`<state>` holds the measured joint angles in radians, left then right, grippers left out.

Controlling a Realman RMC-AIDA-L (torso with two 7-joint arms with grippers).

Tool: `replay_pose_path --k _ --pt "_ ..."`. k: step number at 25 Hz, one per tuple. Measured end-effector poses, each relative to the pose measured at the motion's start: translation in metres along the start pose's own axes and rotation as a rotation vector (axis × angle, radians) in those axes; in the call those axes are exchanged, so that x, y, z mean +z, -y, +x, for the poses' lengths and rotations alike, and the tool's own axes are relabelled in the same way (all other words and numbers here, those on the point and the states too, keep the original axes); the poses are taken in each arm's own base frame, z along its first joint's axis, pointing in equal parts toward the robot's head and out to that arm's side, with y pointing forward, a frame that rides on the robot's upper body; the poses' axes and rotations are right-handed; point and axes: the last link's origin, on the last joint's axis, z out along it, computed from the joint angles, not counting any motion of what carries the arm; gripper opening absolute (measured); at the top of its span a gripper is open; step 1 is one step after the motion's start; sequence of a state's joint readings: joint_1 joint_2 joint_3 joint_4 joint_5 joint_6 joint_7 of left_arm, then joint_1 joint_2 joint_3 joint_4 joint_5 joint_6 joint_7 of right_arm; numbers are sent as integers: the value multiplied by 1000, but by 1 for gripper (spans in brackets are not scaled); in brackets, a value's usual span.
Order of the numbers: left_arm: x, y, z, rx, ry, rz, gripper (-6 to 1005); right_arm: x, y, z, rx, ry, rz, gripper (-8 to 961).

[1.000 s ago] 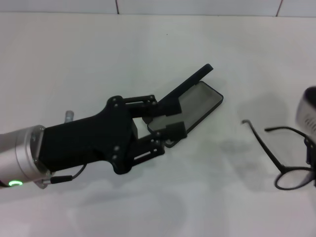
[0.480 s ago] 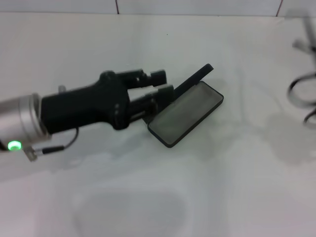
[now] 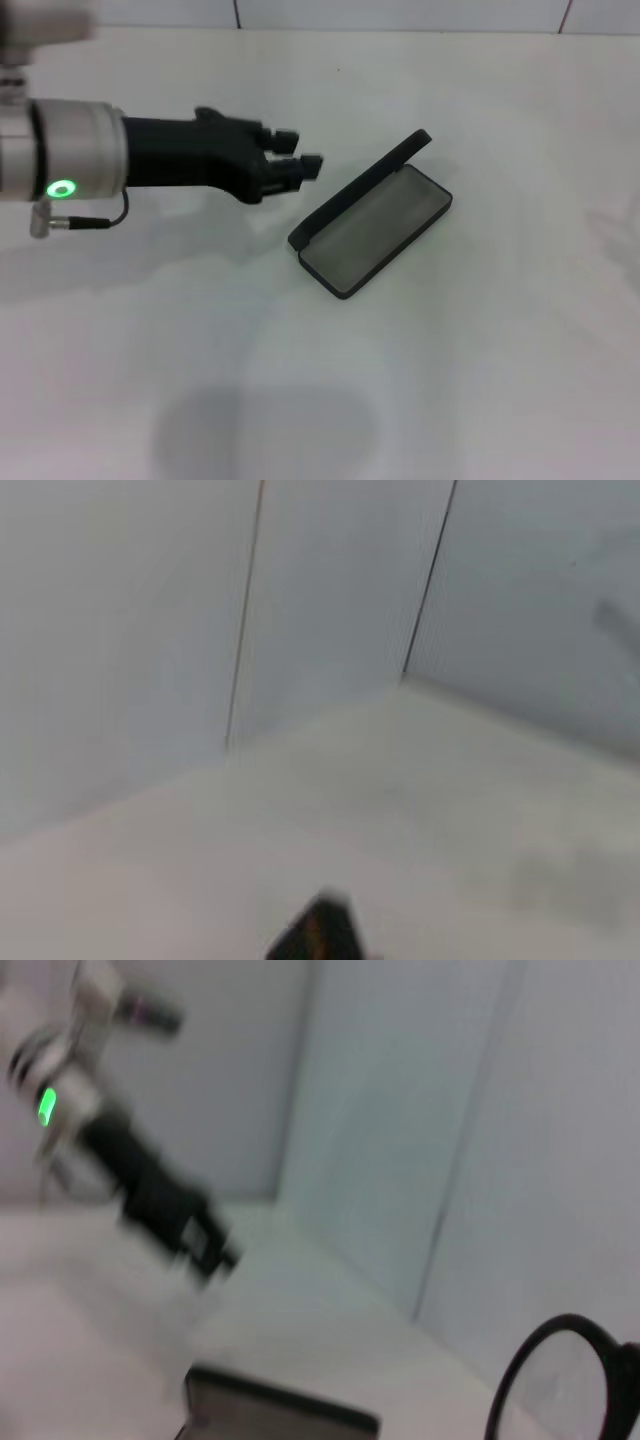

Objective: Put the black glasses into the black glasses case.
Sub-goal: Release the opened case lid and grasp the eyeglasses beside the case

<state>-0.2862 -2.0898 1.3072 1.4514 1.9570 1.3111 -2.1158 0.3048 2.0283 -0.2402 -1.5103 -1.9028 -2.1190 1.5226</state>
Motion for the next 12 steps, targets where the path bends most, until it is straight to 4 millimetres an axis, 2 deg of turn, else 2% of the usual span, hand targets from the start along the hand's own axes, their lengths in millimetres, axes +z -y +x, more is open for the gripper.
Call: replay_pose_path --k 3,6,12 --pt "10 0 1 19 104 49 459 -12 -4 13 61 44 43 109" --pt "13 -4 4 24 105 68 468 -15 -6 21 94 59 49 109" --pt "25 -29 13 133 199 158 487 -14 -7 29 123 81 48 109"
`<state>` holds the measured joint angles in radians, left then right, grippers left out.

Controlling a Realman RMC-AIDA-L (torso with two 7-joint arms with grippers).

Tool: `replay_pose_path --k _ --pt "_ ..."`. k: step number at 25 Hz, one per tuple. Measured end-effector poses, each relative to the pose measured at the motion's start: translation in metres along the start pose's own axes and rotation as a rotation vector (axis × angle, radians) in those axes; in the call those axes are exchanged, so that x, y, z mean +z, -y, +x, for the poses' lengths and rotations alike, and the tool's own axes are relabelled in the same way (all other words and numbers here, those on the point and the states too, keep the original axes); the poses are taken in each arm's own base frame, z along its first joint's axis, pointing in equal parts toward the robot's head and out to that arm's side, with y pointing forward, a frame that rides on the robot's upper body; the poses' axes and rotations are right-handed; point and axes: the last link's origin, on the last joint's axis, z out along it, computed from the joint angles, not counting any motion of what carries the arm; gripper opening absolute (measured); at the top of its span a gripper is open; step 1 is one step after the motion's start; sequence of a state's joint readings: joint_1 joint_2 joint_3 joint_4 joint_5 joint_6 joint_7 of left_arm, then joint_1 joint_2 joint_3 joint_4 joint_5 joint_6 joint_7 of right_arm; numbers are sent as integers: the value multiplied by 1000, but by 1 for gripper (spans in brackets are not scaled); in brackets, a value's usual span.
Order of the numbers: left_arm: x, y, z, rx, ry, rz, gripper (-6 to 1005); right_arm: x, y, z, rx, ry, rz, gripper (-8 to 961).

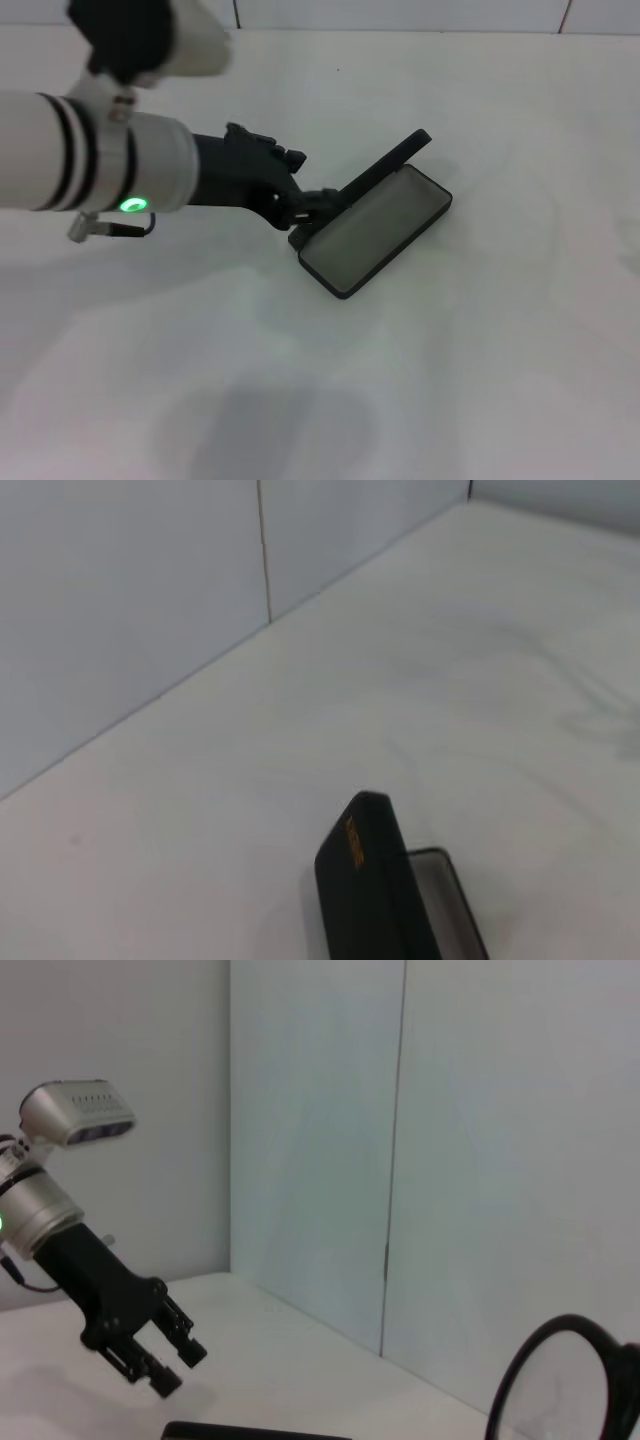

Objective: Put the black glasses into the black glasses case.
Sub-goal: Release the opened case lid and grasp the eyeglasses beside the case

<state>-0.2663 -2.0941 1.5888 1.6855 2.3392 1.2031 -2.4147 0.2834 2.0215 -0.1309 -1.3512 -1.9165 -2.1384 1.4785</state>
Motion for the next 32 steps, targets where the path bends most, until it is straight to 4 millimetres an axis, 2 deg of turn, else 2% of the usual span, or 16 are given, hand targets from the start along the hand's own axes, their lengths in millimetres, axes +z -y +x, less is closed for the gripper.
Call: replay_pose_path --k 4,9,24,32 --pt "7 -18 6 38 40 20 512 3 -1 5 11 21 -13 109" --pt "16 -24 3 50 53 14 570 3 -4 13 29 41 -26 110" --pt "42 -12 -19 87 120 81 571 0 -10 22 62 50 -36 110" --pt "45 -3 -23 119 149 124 570 2 -8 20 56 54 -40 110"
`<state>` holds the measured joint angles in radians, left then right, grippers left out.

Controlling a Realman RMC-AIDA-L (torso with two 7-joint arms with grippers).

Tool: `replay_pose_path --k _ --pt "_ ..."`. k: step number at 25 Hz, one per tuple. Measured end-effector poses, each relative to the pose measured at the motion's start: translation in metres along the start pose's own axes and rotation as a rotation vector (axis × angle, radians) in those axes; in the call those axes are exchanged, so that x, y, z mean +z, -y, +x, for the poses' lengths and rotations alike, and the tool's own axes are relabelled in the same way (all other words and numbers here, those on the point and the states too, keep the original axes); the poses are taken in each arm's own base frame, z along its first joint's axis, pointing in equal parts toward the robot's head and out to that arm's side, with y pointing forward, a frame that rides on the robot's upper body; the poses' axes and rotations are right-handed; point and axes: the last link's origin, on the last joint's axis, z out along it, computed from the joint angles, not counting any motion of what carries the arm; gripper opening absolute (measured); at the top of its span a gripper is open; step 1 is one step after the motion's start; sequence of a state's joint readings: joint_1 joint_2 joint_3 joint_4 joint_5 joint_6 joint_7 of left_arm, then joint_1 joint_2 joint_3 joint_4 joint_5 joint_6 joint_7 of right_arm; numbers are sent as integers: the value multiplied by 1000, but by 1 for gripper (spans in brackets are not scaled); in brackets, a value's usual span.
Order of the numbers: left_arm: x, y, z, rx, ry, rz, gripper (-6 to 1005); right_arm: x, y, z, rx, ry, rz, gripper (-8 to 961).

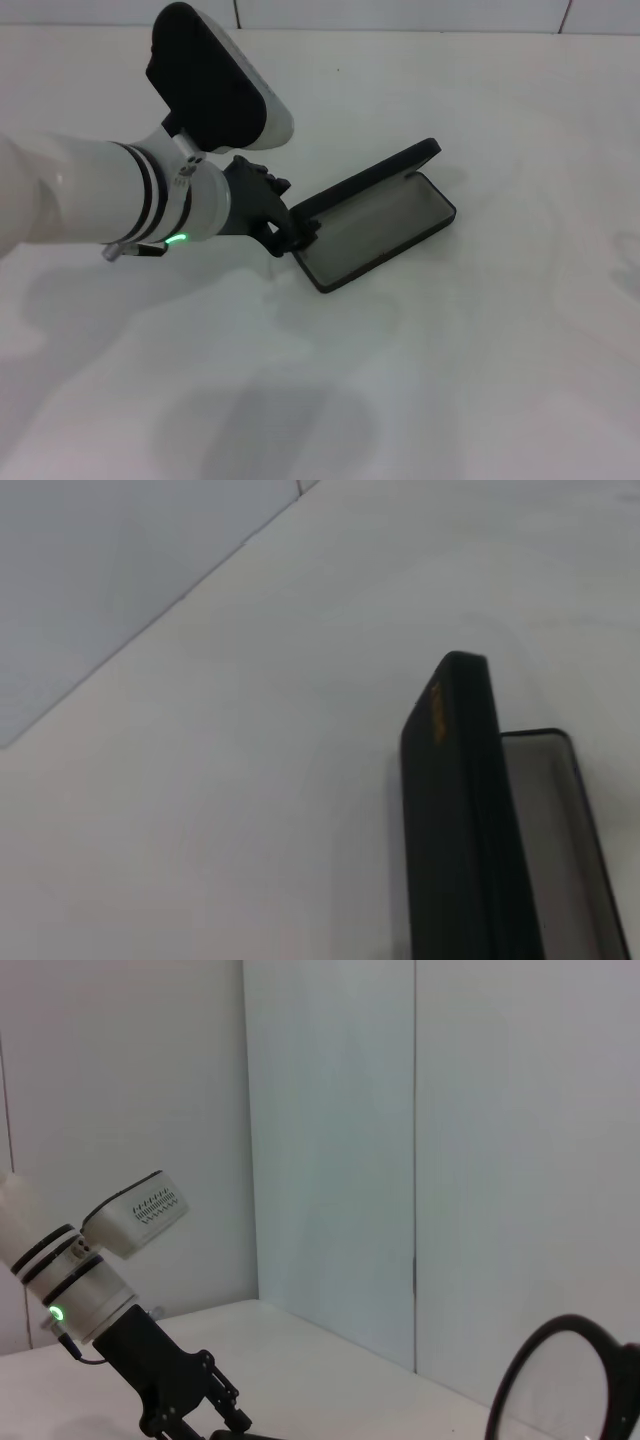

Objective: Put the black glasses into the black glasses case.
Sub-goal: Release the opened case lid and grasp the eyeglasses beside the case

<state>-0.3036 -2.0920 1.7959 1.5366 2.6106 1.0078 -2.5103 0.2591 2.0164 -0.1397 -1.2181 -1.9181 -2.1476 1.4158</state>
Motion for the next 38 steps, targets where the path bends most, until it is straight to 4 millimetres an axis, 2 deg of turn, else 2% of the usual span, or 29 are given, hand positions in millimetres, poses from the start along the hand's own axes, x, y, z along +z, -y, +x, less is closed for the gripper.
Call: replay_pose_path --k 19,32,38 --pt "12 16 14 92 -12 61 571 0 -1 2 4 7 -2 109" --pt "11 25 13 112 -9 96 571 -1 -3 7 12 20 -3 110" --pt "17 27 14 120 -4 96 571 -1 -4 8 10 25 -6 110"
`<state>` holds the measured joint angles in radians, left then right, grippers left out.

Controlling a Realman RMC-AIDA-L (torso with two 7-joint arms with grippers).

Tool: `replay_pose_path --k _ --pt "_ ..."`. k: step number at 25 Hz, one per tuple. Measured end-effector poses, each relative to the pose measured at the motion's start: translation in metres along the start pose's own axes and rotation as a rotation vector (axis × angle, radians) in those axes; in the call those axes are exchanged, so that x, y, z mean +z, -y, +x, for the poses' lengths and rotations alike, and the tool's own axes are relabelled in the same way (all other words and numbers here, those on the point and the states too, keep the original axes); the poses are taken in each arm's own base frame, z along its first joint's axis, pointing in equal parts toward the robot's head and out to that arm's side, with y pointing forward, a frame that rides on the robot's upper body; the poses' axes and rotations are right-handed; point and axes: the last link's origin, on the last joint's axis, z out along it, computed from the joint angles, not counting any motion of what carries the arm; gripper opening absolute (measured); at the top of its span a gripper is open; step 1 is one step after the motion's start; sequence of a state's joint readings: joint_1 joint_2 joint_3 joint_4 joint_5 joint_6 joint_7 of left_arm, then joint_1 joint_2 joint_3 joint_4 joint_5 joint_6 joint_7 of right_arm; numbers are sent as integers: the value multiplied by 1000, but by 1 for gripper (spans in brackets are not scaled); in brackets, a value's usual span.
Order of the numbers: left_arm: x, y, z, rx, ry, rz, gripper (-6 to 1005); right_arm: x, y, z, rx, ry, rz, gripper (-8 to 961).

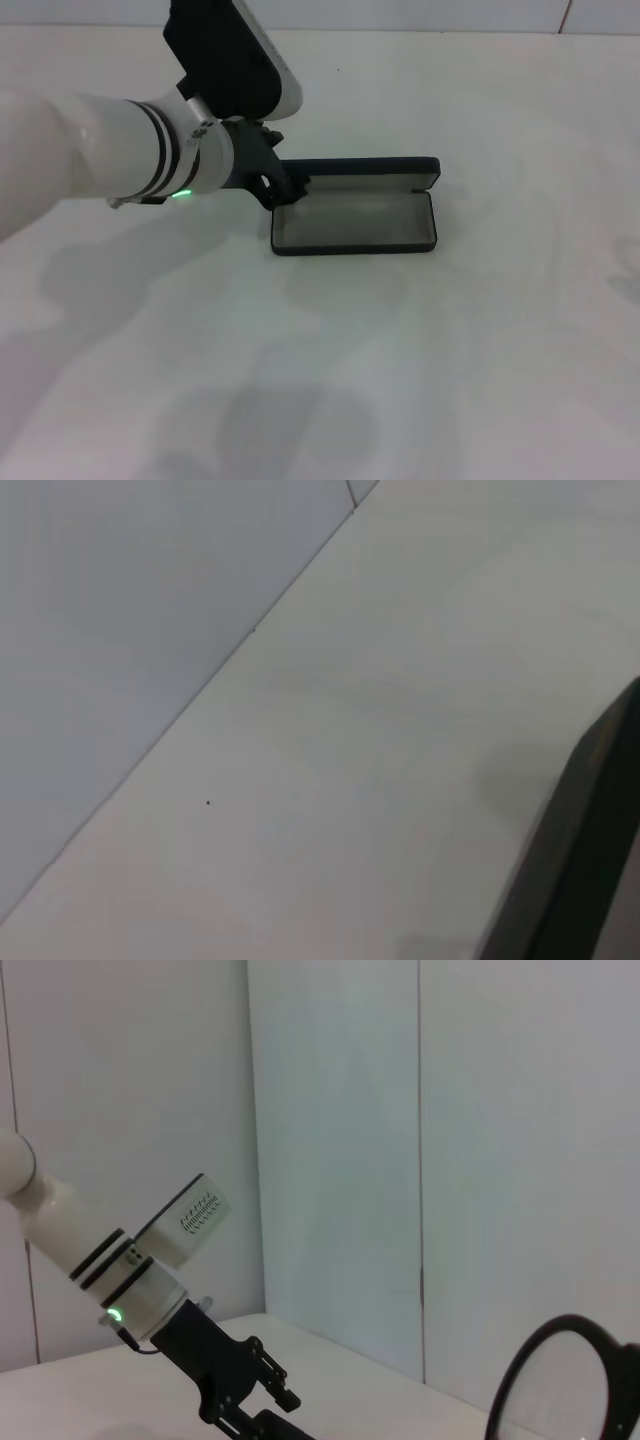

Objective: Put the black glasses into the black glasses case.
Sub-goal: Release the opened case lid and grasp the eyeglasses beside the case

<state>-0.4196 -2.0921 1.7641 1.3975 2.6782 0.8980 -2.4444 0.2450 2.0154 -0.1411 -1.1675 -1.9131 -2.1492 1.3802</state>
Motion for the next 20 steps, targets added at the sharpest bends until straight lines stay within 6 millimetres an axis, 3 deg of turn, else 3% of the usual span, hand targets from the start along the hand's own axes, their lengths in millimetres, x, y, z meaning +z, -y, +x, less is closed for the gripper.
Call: replay_pose_path --k 20 --pt "-3 -11 5 6 -9 -46 570 -3 -3 5 11 0 0 109"
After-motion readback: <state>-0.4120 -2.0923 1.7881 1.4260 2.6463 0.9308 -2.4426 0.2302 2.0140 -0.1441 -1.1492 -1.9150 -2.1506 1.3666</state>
